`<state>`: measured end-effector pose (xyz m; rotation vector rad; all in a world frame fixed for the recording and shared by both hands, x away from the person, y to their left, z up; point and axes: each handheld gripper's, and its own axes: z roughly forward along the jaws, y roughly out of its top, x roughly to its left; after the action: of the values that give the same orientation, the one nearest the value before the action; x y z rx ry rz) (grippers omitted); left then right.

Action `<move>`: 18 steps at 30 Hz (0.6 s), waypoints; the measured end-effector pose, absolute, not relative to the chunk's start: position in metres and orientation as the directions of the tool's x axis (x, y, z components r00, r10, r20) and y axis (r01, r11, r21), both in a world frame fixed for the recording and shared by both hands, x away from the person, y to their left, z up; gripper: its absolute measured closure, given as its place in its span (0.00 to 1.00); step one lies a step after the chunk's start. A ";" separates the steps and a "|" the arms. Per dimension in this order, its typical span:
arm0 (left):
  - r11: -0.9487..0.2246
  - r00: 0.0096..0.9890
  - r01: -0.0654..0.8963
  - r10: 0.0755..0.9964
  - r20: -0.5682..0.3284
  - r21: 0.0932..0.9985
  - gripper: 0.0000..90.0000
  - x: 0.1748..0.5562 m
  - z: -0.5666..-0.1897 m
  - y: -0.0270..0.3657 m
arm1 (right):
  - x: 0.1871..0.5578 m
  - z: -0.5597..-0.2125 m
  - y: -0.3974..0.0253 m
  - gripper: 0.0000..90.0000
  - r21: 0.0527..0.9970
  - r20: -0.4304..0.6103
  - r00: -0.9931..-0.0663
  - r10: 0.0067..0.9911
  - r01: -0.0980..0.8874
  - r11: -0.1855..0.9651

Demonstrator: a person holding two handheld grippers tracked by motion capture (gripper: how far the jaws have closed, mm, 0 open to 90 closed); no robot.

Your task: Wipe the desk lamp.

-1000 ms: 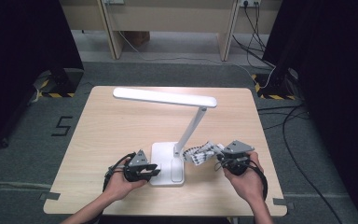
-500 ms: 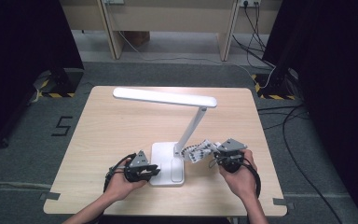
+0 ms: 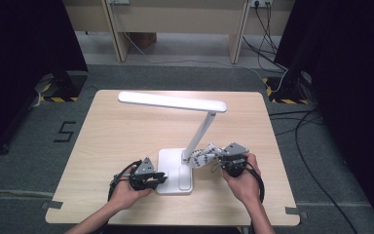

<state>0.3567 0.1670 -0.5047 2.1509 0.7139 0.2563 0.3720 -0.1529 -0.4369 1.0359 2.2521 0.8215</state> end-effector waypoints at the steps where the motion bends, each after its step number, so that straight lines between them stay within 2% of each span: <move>1: -0.490 0.818 0.402 0.572 -0.063 0.774 0.85 0.357 -0.505 0.167 | 0.373 -0.437 -0.152 0.94 0.706 -0.205 -0.569 0.796 0.478 0.523; 18: -0.486 0.817 0.401 0.574 -0.063 0.777 0.86 0.356 -0.505 0.167 | 0.381 -0.444 -0.136 0.94 0.708 -0.237 -0.566 0.790 0.455 0.539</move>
<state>0.3561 0.1666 -0.5051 2.1454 0.7141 0.2572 0.3809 -0.1364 -0.4437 1.0041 2.2338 0.8074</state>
